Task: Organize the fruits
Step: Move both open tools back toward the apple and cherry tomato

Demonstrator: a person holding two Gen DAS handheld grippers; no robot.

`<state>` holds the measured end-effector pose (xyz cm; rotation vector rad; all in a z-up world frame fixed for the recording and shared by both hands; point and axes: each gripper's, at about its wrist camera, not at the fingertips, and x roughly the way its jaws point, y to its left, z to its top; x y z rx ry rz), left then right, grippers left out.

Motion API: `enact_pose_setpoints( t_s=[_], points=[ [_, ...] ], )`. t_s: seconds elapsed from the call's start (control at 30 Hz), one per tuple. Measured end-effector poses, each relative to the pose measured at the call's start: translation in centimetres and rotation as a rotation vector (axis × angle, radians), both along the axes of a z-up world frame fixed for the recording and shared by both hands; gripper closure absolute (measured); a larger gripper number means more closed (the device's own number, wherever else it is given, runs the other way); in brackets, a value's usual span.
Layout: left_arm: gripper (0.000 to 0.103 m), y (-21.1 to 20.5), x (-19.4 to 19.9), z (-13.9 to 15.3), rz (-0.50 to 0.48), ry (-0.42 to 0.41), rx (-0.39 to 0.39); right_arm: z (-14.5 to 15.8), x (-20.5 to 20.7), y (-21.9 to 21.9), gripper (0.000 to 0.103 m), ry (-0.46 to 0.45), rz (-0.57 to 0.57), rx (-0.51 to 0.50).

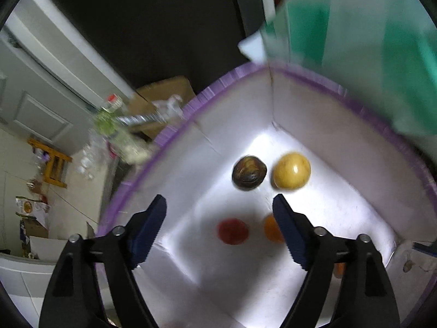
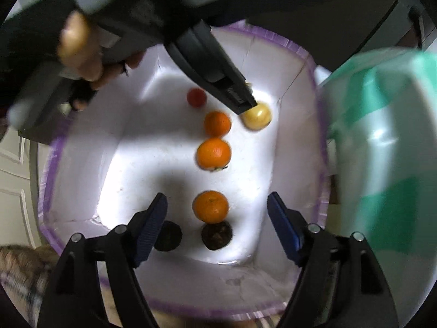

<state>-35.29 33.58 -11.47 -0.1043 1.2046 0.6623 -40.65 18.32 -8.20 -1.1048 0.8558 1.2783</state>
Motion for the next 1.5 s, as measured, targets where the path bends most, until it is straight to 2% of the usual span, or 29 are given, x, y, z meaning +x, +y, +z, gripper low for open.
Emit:
enact_pose_setpoints(
  t_s=[0.13,0.23,0.33,0.4,0.5,0.6,0.77,0.87,0.93,1.0,1.1,1.17,1.23,1.3,1.43,1.5],
  points=[
    [0.016,-1.7,-0.8,5.5,-0.007,-0.113,0.094,7.3,0.9,-2.6,0.025,-0.076,-0.01,0.169],
    [0.015,-2.5,-0.5,9.2,-0.034,-0.193,0.145,11.5,2.7,-4.6,0.022,-0.108,-0.051,0.289],
    [0.015,-4.4,0.3,12.3,-0.081,-0.253,0.181,14.9,5.5,-8.1,0.016,-0.151,-0.138,0.396],
    [0.015,-6.9,1.2,13.9,-0.12,-0.282,0.197,16.2,6.8,-9.5,0.01,-0.187,-0.186,0.431],
    [0.015,-10.2,2.6,17.0,-0.193,-0.347,0.182,17.9,9.7,-13.4,0.008,-0.27,-0.288,0.45],
    [0.014,-14.0,5.5,19.3,-0.274,-0.429,0.101,18.1,12.6,-16.6,0.008,-0.3,-0.383,0.447],
    [0.014,-19.9,13.2,19.4,-0.416,-0.475,-0.089,17.9,19.5,-23.6,0.008,-0.326,-0.616,0.43],
    [0.014,-24.0,19.9,18.0,-0.508,-0.478,-0.175,17.1,24.6,-27.8,0.008,-0.265,-0.78,0.448],
    [0.014,-25.3,23.2,16.4,-0.54,-0.475,-0.226,16.6,28.9,-30.9,0.008,-0.206,-0.917,0.474],
    [0.014,-27.1,27.2,14.9,-0.558,-0.472,-0.273,16.4,33.7,-33.5,0.008,-0.158,-1.071,0.504],
    [0.014,-28.5,32.1,13.3,-0.554,-0.449,-0.307,16.3,39.5,-35.9,0.008,-0.098,-1.244,0.57],
    [0.014,-28.7,34.3,13.1,-0.551,-0.456,-0.337,16.4,43.4,-36.7,0.008,-0.056,-1.329,0.626],
    [0.014,-28.7,35.9,12.6,-0.547,-0.457,-0.356,16.4,47.0,-36.2,0.008,-0.051,-1.373,0.65],
    [0.014,-28.2,36.3,12.2,-0.545,-0.449,-0.424,16.3,50.4,-35.1,0.008,-0.017,-1.412,0.689],
    [0.014,-27.6,35.7,12.5,-0.546,-0.479,-0.477,15.7,55.9,-33.4,0.008,0.071,-1.523,0.767],
    [0.014,-27.6,35.9,12.5,-0.537,-0.485,-0.483,14.7,59.3,-32.1,0.008,0.114,-1.591,0.773]
  ],
)
